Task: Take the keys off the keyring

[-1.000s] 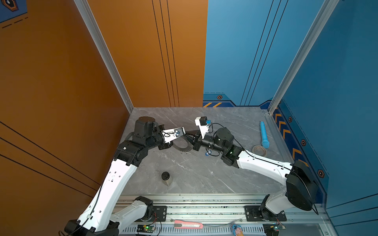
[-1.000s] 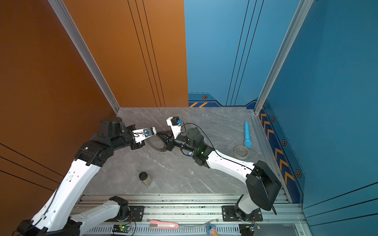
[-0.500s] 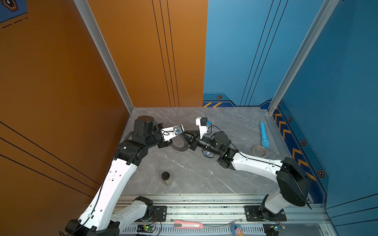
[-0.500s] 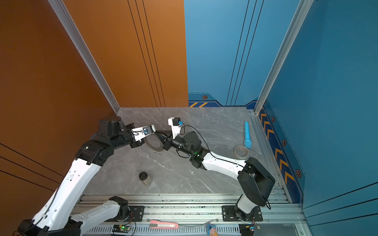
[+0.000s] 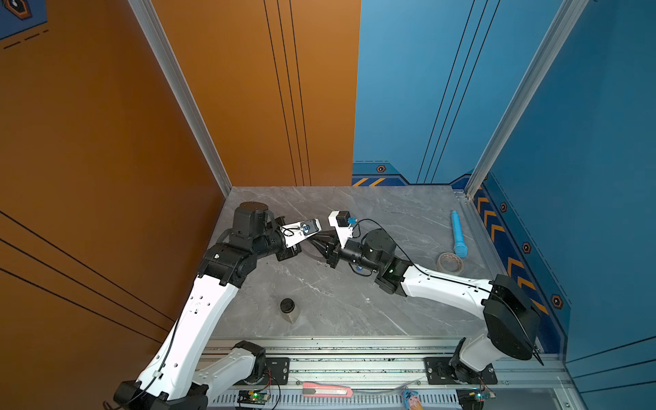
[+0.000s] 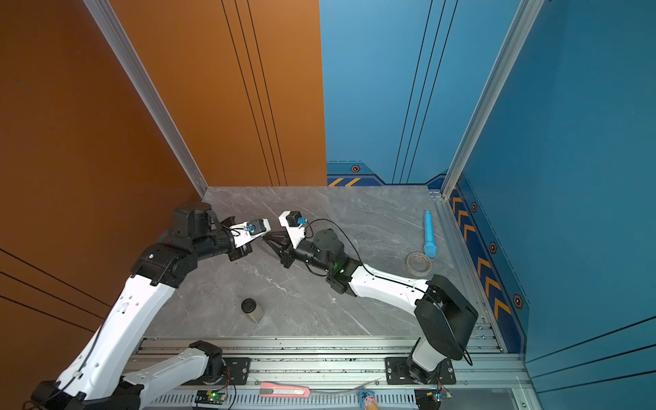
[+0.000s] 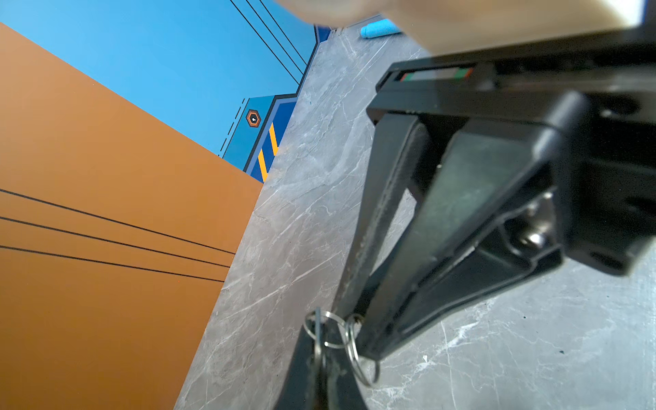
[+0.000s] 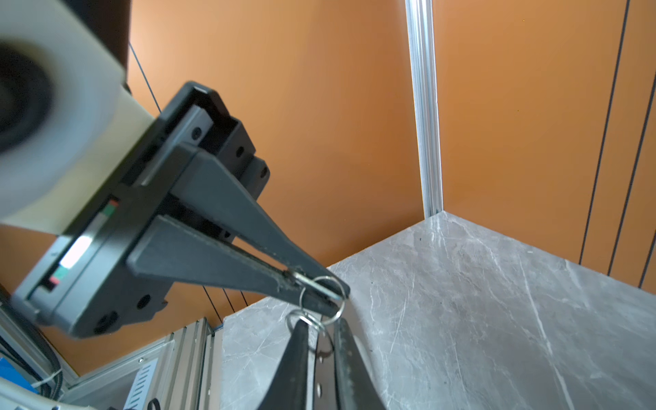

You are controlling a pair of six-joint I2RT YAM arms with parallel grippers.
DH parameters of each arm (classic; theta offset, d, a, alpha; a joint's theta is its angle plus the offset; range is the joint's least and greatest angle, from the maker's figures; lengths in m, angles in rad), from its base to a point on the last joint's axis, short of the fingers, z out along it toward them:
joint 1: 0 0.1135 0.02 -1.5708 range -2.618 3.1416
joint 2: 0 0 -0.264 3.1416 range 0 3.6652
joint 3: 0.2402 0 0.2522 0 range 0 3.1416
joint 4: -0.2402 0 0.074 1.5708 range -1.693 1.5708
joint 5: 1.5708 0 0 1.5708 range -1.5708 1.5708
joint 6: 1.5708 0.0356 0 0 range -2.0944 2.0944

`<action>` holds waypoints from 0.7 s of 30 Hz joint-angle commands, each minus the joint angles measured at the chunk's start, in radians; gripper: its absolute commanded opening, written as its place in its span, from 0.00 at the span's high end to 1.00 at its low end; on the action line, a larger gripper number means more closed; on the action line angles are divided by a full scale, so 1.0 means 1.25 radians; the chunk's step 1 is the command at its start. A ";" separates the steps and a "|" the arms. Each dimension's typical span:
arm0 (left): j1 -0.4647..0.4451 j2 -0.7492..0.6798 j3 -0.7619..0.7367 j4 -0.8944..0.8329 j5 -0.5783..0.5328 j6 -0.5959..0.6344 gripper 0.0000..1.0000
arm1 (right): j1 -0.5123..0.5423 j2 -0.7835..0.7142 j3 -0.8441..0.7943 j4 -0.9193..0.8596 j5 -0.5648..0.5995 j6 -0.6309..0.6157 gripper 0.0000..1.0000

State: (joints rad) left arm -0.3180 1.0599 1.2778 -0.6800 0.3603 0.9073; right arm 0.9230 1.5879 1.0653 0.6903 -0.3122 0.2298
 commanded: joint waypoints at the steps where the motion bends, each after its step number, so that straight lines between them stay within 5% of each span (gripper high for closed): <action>1: 0.006 -0.002 0.014 -0.010 0.057 -0.013 1.00 | 0.005 -0.041 0.046 -0.065 -0.033 -0.098 0.80; 11: 0.035 -0.015 0.010 -0.011 0.093 -0.013 1.00 | -0.009 -0.055 0.103 -0.230 -0.104 -0.227 0.77; 21: 0.054 -0.024 0.007 -0.011 0.115 -0.010 1.00 | -0.025 -0.028 0.168 -0.289 -0.179 -0.234 0.85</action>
State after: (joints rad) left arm -0.2596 1.0439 1.2778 -0.6849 0.4564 0.9073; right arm 0.8932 1.5494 1.2301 0.3553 -0.4690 -0.0525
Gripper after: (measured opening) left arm 0.062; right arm 0.158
